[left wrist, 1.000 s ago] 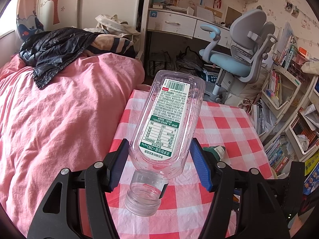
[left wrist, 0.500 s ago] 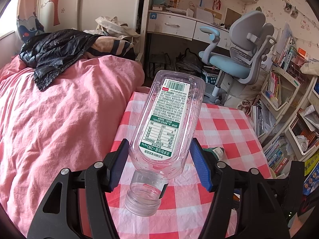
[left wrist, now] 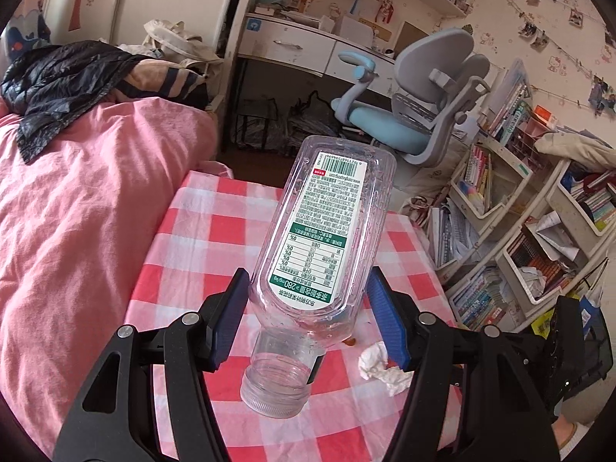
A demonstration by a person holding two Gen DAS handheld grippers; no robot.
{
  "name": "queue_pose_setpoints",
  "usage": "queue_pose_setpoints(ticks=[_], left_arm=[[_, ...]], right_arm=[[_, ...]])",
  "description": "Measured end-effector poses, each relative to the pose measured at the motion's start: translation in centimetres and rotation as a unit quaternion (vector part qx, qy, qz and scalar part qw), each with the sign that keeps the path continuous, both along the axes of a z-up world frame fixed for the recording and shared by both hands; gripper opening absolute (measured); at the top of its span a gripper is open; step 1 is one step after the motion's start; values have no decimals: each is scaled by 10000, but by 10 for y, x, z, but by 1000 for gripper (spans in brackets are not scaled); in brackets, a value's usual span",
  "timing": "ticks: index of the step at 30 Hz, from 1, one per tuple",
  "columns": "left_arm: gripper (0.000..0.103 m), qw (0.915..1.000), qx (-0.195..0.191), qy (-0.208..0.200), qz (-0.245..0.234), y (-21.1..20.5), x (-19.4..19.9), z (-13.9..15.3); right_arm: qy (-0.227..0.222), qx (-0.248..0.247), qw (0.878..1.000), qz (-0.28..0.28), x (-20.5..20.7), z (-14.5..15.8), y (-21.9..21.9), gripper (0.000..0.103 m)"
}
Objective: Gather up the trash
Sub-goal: 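Carry bottle and peel over the yellow wastebasket and open both grippers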
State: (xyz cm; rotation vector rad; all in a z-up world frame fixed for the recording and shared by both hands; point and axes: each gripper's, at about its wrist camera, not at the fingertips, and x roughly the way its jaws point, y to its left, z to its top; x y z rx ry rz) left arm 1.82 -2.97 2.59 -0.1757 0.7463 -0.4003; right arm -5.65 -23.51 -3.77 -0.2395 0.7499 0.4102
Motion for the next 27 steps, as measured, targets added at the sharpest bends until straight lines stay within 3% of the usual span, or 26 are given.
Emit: queue_pose_setpoints(ticks=[6,11,15,21,22,26,27], left_arm=[[60,9981,73,97,-601,-76,-6,-6],[60,9920,-19,254,-1237,-166,-16,-16],[60,9824,55,433,-1818,-253,-33,-34],[60,9645,543,688,-2490,-373,-59,-78],[60,9610,624,747,-2588,-393,-63,-87],[61,9496,943,1005,-2817,-457,-72,-125],[61,9471,998,1127,-2835,-470,-72,-135]], right_arm=[[17,-152,9982,-576,-18,-8,-76,21],[234,-44,9902,-1378,-36,-37,-159,21],[421,122,9789,-1996,-51,-66,-223,21],[655,359,9605,-2680,-54,-117,-293,21],[713,396,9562,-2811,-51,-127,-303,22],[928,848,9323,-3390,-60,-158,-343,45],[935,952,9254,-3548,-67,-163,-350,46]])
